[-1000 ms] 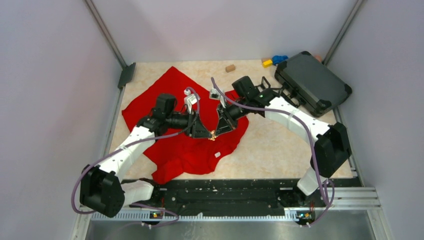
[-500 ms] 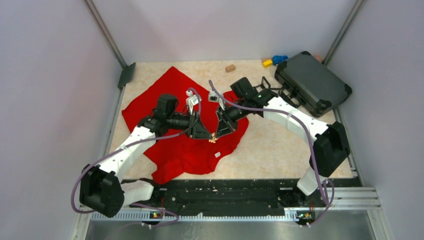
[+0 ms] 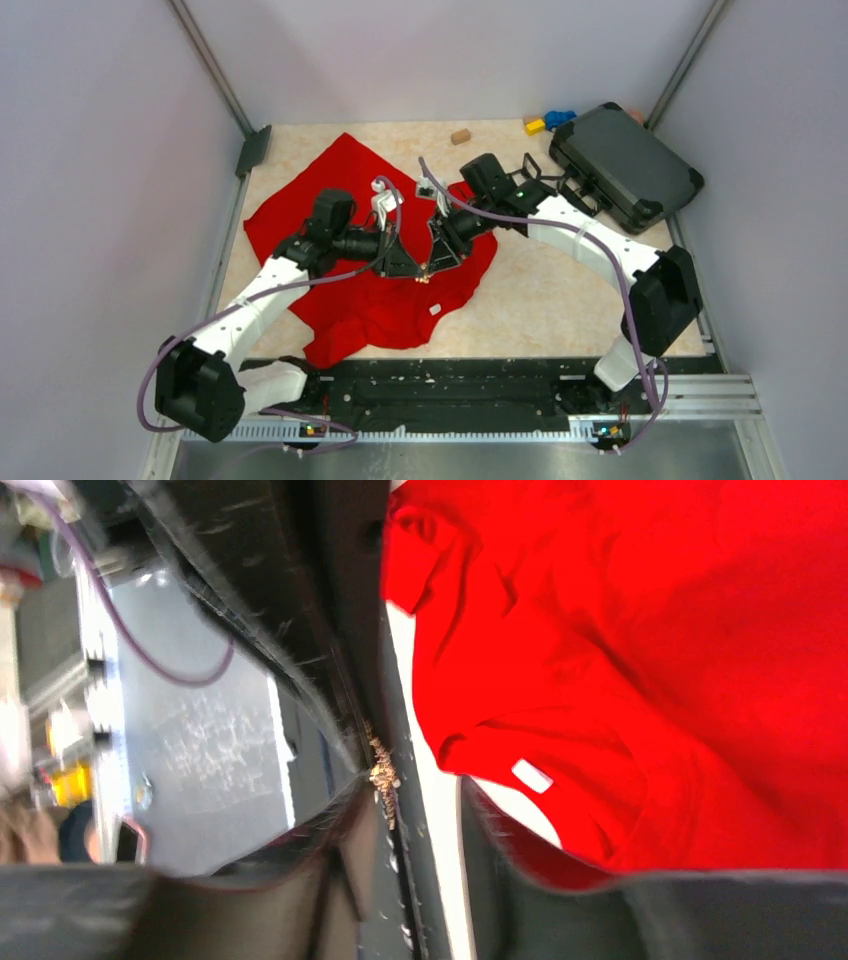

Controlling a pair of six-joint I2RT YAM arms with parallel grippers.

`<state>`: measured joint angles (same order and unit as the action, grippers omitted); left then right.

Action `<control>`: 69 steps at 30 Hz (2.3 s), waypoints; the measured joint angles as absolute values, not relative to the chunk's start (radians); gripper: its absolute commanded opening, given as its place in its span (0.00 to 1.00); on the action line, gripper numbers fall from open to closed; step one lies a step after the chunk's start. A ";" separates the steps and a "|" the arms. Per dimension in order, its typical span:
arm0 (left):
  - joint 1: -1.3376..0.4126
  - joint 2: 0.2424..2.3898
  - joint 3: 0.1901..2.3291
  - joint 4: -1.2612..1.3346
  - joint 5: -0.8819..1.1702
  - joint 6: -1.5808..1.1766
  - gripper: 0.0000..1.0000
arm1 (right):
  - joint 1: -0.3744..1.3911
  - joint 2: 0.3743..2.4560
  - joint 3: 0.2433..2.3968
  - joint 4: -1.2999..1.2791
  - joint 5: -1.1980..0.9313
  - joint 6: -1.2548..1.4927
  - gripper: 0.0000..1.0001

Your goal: Pin the brooch onto the clothing

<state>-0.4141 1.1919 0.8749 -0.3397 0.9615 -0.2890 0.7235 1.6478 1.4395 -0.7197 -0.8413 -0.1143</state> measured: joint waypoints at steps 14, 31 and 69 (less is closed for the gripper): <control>-0.391 0.931 0.845 -0.090 0.776 -0.420 0.00 | 0.617 1.171 0.870 0.235 -0.658 0.467 0.72; -0.367 0.835 0.757 0.105 0.849 -0.519 0.00 | 0.701 1.469 0.741 1.205 -0.795 1.011 0.53; -0.329 0.873 0.742 0.117 0.896 -0.503 0.00 | 0.704 1.459 0.840 0.842 -0.791 0.849 0.13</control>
<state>-0.3290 0.8734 0.7422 0.1165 0.8955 -0.5030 0.7040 1.4593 0.8402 0.8425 -0.7910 0.8494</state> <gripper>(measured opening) 0.019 0.073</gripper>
